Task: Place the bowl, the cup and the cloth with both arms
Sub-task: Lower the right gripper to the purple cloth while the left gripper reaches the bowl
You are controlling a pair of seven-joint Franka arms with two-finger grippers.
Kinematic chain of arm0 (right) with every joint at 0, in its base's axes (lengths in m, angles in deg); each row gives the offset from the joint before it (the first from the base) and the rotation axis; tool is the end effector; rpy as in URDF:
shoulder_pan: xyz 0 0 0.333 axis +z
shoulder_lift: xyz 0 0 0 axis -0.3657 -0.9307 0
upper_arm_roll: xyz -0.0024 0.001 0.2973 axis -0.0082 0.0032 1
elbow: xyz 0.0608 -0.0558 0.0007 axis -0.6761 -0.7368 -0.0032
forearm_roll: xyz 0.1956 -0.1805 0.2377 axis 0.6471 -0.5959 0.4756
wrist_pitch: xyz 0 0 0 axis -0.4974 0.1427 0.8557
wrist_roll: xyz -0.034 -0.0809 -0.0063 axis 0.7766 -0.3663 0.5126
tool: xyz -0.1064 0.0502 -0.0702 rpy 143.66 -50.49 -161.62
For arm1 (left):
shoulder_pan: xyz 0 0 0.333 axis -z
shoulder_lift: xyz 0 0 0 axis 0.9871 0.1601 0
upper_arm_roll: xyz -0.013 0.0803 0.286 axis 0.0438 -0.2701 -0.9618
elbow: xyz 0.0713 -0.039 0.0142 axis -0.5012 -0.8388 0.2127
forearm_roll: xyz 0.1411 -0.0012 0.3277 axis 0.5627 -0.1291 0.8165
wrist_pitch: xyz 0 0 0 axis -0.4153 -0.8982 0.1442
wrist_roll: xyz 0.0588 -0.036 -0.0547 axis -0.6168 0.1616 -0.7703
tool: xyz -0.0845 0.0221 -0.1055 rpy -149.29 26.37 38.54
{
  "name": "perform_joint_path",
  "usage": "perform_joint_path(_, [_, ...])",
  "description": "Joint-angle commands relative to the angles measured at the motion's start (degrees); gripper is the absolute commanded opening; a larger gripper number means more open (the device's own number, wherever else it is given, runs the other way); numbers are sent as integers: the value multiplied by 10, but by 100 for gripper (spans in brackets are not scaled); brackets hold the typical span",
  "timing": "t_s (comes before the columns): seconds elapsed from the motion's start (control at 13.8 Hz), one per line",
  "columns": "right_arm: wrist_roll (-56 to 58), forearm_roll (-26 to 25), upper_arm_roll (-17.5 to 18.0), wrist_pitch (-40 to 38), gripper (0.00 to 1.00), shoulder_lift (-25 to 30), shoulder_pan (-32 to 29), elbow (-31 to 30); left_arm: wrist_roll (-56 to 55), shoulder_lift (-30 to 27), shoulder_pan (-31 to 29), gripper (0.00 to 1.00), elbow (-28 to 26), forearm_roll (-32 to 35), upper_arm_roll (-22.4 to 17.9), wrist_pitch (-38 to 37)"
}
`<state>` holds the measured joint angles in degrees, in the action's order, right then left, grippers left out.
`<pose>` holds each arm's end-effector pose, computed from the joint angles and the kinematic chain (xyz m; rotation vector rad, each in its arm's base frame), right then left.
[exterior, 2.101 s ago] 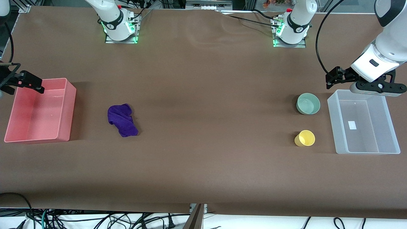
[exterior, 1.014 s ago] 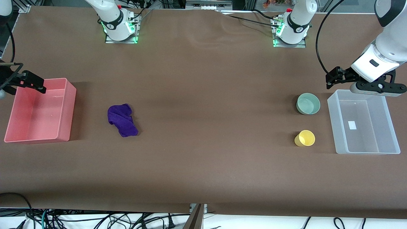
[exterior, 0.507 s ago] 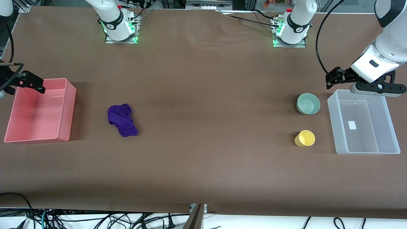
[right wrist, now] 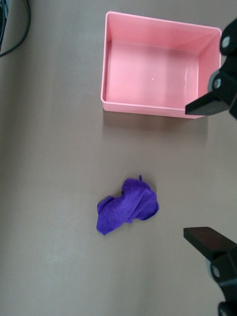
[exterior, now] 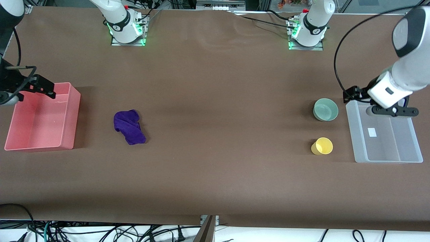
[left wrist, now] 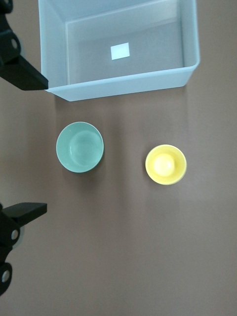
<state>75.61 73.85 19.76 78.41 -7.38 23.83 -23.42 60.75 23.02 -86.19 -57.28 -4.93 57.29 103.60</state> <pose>0.5590 0.0043 0.5517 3.0785 0.2180 0.0320 0.5406 -0.0015 0.4413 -3.1082 0.0874 0.2375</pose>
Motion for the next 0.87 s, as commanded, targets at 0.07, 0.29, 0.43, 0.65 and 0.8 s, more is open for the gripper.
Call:
perform_joint_path(0.07, [-4, -8, -1, 0, 100, 5, 7, -32, 108, 57, -10, 100, -2, 13, 6, 7])
perform_joint_path(0.29, [3, -11, 2, 16, 100, 6, 11, -84, 221, 82, -28, 100, -33, 14, 5, 83])
perform_joint_path(0.43, [-2, -10, 8, 83, 100, 7, 17, -135, 278, 78, -31, 100, -93, 46, 6, 159])
perform_joint_path(0.65, [-6, -7, 14, 142, 100, 8, 27, -187, 340, 75, -31, 100, -164, 92, 6, 248])
perform_joint_path(0.8, [-25, -5, 14, 181, 100, -2, 31, -209, 395, 75, -41, 100, -216, 98, 6, 322])
